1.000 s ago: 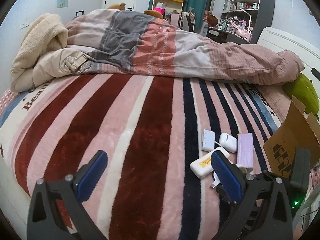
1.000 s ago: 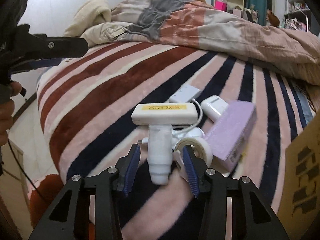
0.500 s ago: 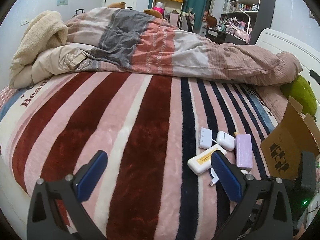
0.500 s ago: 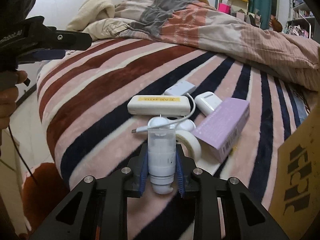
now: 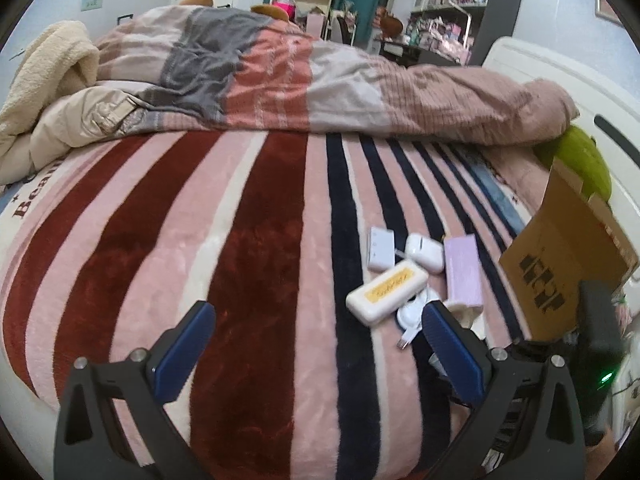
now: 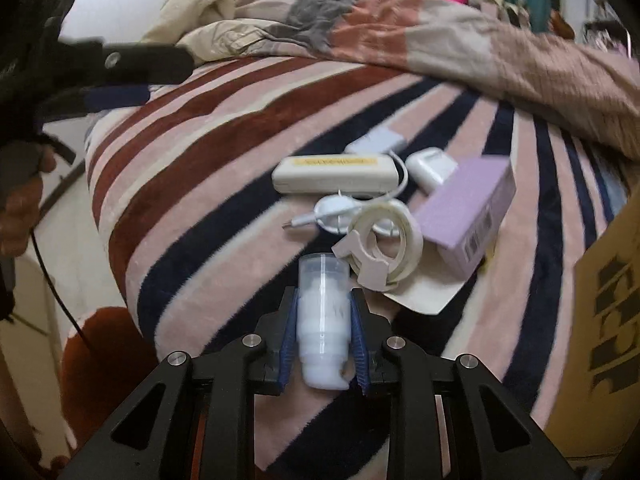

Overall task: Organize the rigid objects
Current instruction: 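Lift the white cylinder with the right tool and carry it into the cardboard box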

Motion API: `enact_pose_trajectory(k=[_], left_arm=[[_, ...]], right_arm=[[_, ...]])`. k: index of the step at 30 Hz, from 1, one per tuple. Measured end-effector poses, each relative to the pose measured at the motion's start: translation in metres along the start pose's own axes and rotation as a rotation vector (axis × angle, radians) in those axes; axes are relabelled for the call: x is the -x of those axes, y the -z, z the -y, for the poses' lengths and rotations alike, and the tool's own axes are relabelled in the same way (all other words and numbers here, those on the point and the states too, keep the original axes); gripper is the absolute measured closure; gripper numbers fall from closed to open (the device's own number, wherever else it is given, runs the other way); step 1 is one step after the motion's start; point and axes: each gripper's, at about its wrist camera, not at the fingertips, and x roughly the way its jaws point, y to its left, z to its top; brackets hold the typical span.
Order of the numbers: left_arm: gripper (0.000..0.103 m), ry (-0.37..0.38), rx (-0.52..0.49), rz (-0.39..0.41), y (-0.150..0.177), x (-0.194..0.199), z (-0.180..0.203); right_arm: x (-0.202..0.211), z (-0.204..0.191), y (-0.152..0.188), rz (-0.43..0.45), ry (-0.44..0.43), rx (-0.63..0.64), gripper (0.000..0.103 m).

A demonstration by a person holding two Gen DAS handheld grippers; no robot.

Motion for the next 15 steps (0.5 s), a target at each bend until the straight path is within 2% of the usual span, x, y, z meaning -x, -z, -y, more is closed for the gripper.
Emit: enact_pose_trajectory(k=[2,6,8,12,15], left_arm=[[0.001,0.021,0.003,-0.026,0.004,-0.007,0.001],[0.001,0.069,0.004,-0.064,0.008,-0.013,0.005],[0.001,0.085,-0.019,-0.075,0.008,-0.013,0.013],[0.001,0.118,-0.039,-0.056,0.000,0.001,0.026],[0.001,0.255,-0.034,-0.028,-0.022,0.020,0.040]], right_arm=[[0.004,0.003,0.001,0.011,-0.027,-0.010,0.066],[0.009,0.003,0.007,0.014,-0.014,0.009,0.067],[0.010,0.003,0.008,0.018,0.000,0.010,0.083],[0.022,0.003,0.006,0.055,0.000,0.001,0.083],[0.048,0.000,-0.007,0.136,-0.014,0.029,0.083]])
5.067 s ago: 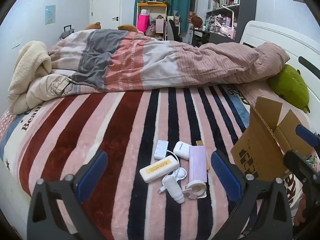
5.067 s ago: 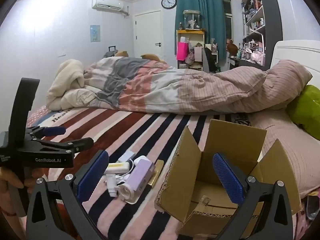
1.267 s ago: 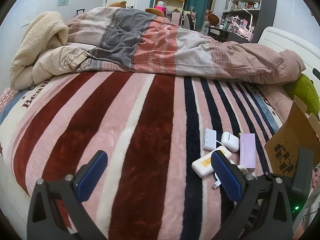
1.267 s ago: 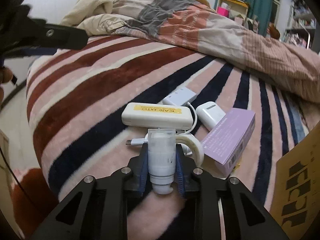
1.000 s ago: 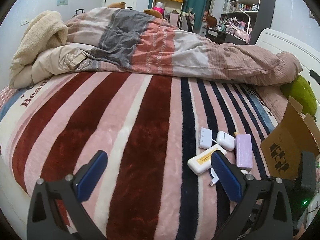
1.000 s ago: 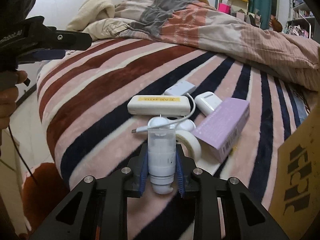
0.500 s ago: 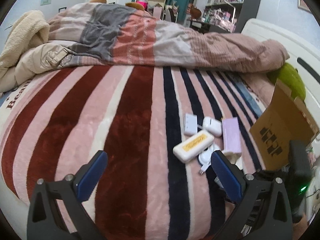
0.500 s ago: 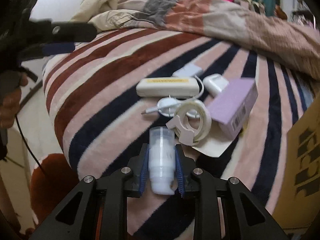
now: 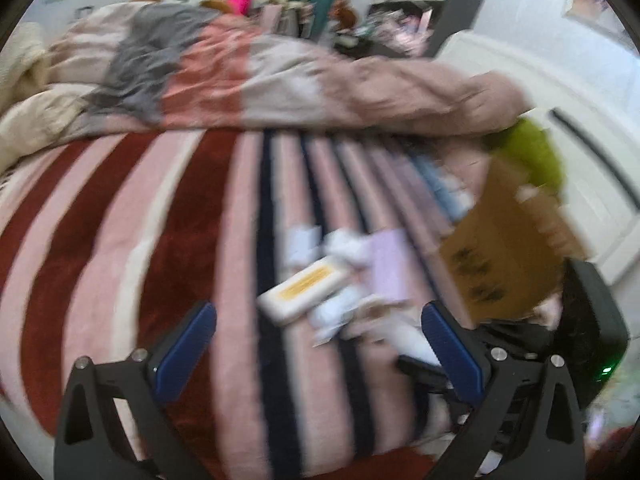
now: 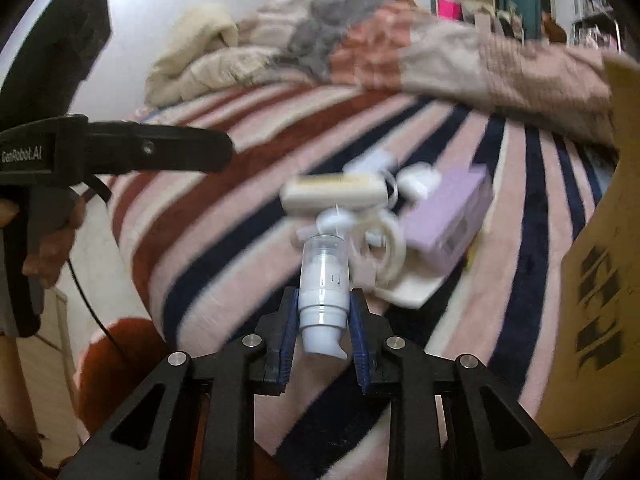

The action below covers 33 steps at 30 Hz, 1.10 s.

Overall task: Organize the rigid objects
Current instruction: 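Lift the white cylinder with the right tool and carry it into the cardboard box, then open the right tool to drop the cylinder and withdraw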

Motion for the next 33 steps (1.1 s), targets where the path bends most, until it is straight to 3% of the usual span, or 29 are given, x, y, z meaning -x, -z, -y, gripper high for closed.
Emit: enact_pose_trajectory(k=[2,5,8,11,12,17,21,24,29,30,33], left_arm=[[0.002,0.121,-0.034,-0.005,-0.018,0.007,0.018],[0.016,0.194,-0.095,-0.029,-0.043,0.009,0.047],[0.037,0.256,-0.105,-0.050,-0.068,0.005,0.070],[0.066,0.322,-0.152,-0.068,-0.086,-0.006,0.102],[0.068,0.329,-0.169,-0.079,-0.090,-0.010,0.111],[0.069,0.347,-0.228,-0.156,-0.104,-0.053,0.171],[0.069,0.351,-0.275,-0.247,-0.108,-0.092,0.213],[0.073,0.343,-0.270,-0.328,-0.107,-0.120,0.231],[0.072,0.303,-0.287,-0.374,-0.102,-0.139,0.242],[0.069,0.291,-0.290,-0.374,-0.102,-0.139,0.242],[0.042,0.241,-0.290,-0.336,-0.103,-0.128,0.237]], right_arm=[[0.024,-0.001,-0.017,0.079,-0.017,0.017,0.083],[0.057,0.000,-0.039,0.179,-0.027,0.038,0.083],[0.091,0.009,-0.054,0.269,-0.007,0.050,0.083],[0.111,0.021,-0.058,0.309,0.031,0.042,0.083],[0.118,0.030,-0.058,0.322,0.042,0.026,0.083],[0.141,0.081,-0.046,0.332,0.071,-0.112,0.083],[0.154,0.120,-0.033,0.290,0.119,-0.207,0.083],[0.155,0.144,-0.027,0.235,0.166,-0.253,0.083],[0.144,0.165,-0.025,0.130,0.211,-0.309,0.083],[0.144,0.164,-0.025,0.117,0.224,-0.303,0.083],[0.144,0.162,-0.020,0.104,0.255,-0.298,0.078]])
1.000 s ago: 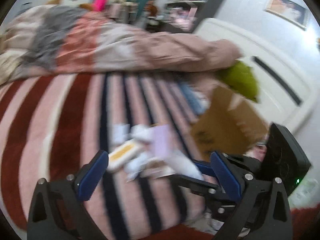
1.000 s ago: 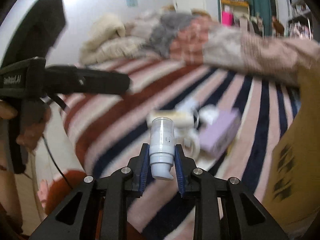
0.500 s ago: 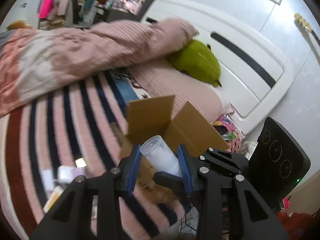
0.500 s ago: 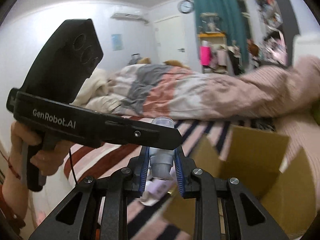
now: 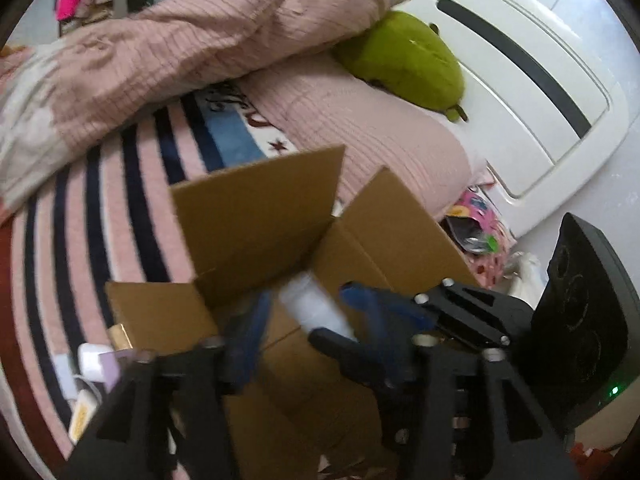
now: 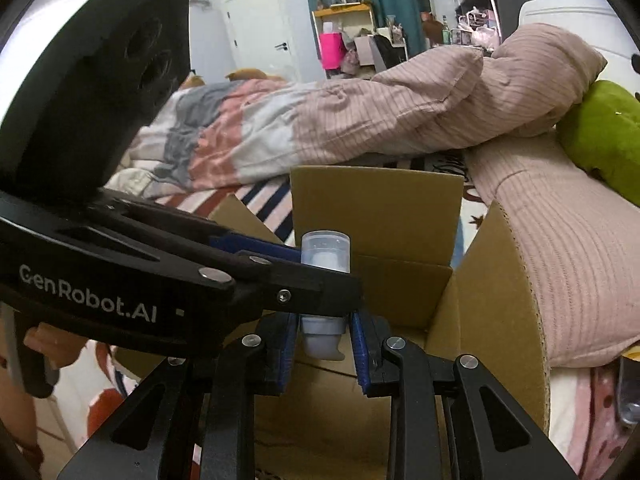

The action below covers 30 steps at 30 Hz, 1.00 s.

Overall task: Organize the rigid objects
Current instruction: 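Open the right tool to drop the cylinder and withdraw, then move the right tool to the white tape roll and grip it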

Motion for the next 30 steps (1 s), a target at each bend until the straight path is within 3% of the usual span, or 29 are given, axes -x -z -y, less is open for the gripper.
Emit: enact_pose_trajectory(k=[2,8,11,14,20,24,27,30], left_arm=[[0.035,-0.017,0.003,0.049,0.005,0.019,-0.003],[0.033,-0.088,0.024,0.174,0.026,0.084,-0.023],[0.029,-0.176,0.047,0.237,0.050,0.117,-0.042],[0.028,-0.260,0.087,0.285,0.080,0.142,-0.068],[0.024,-0.341,0.182,0.332,0.139,0.162,-0.124],[0.024,-0.371,0.247,0.330,0.175,0.154,-0.155],[0.024,-0.372,0.286,0.316,0.196,0.140,-0.173],[0.024,-0.379,0.304,0.302,0.211,0.126,-0.183]], right_arm=[[0.004,0.002,0.006,0.009,-0.002,-0.011,0.056],[0.025,-0.019,-0.002,0.118,-0.081,0.010,0.039],[0.040,-0.055,-0.006,0.189,-0.112,0.093,0.014],[0.044,-0.091,-0.006,0.222,-0.177,0.175,0.002],[0.004,-0.157,0.004,0.133,-0.257,0.261,0.001],[-0.030,-0.177,0.022,0.067,-0.325,0.267,0.001],[-0.047,-0.190,0.041,0.056,-0.295,0.296,0.001],[-0.057,-0.210,0.061,0.096,-0.211,0.381,0.003]])
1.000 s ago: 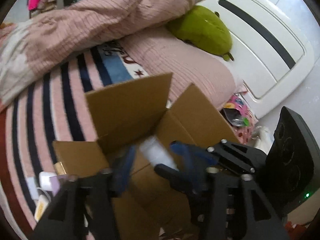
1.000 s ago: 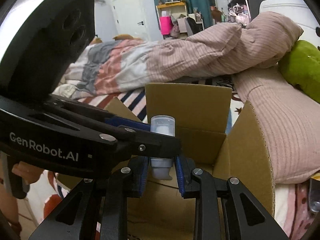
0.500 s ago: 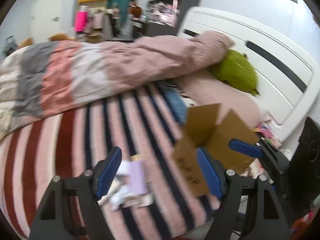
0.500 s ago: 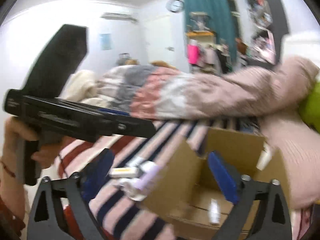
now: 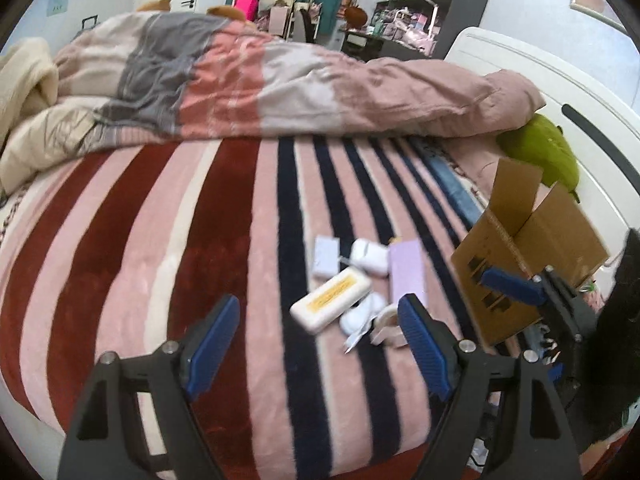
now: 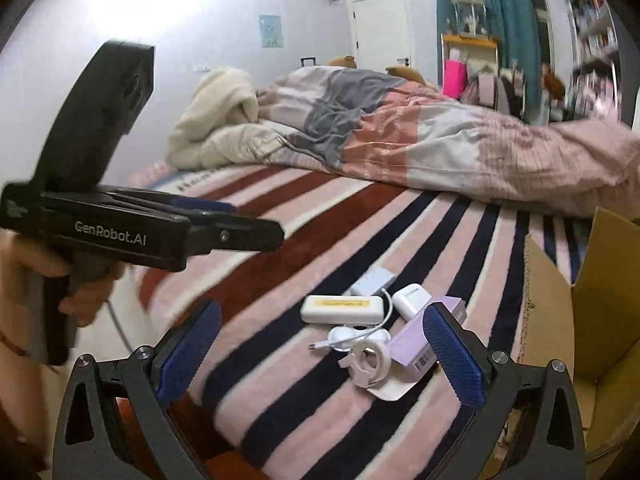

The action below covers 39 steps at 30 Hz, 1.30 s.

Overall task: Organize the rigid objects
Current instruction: 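Move the right tool to the white tape roll and grip it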

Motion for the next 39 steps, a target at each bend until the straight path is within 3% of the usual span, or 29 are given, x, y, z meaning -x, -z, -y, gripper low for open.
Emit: enact_pose_trajectory(k=[2,5,10,15,19,23,28,32,37,39], left_arm=[[0.024,0.000,0.017,-0.002,0.007,-0.006,-0.006],[0.024,0.006,0.035,0.002,0.013,-0.011,-0.012],[0.024,-0.015,0.056,0.003,0.023,-0.014,-0.023],[0.024,-0.011,0.090,0.007,0.028,-0.015,-0.032],[0.024,-0.018,0.103,0.006,0.033,-0.015,-0.037],[0.024,-0.028,0.121,0.007,0.037,-0.014,-0.045],[0.024,-0.022,0.140,0.012,0.039,-0.010,-0.048],[0.024,-0.026,0.135,0.013,0.041,-0.007,-0.045],[0.024,-0.017,0.132,0.017,0.041,-0.003,-0.041],[0.024,-0.019,0.128,0.017,0.042,-0.002,-0.039]], right_arm=[[-0.004,-0.008,0.003,0.008,0.018,0.027,0.011],[-0.009,-0.016,0.007,0.022,0.059,0.068,0.014],[-0.012,-0.023,0.011,0.046,0.219,0.167,0.015],[-0.012,-0.030,0.012,0.042,0.248,0.264,0.018],[-0.034,-0.021,0.021,-0.055,0.209,0.224,0.032],[-0.058,-0.011,0.034,-0.135,0.217,0.198,0.035],[-0.073,-0.005,0.040,-0.192,0.154,0.144,0.040],[-0.066,-0.007,0.041,-0.183,0.103,0.114,0.041],[-0.051,-0.011,0.041,-0.181,-0.030,0.053,0.042],[-0.048,-0.011,0.041,-0.181,-0.054,0.037,0.047]])
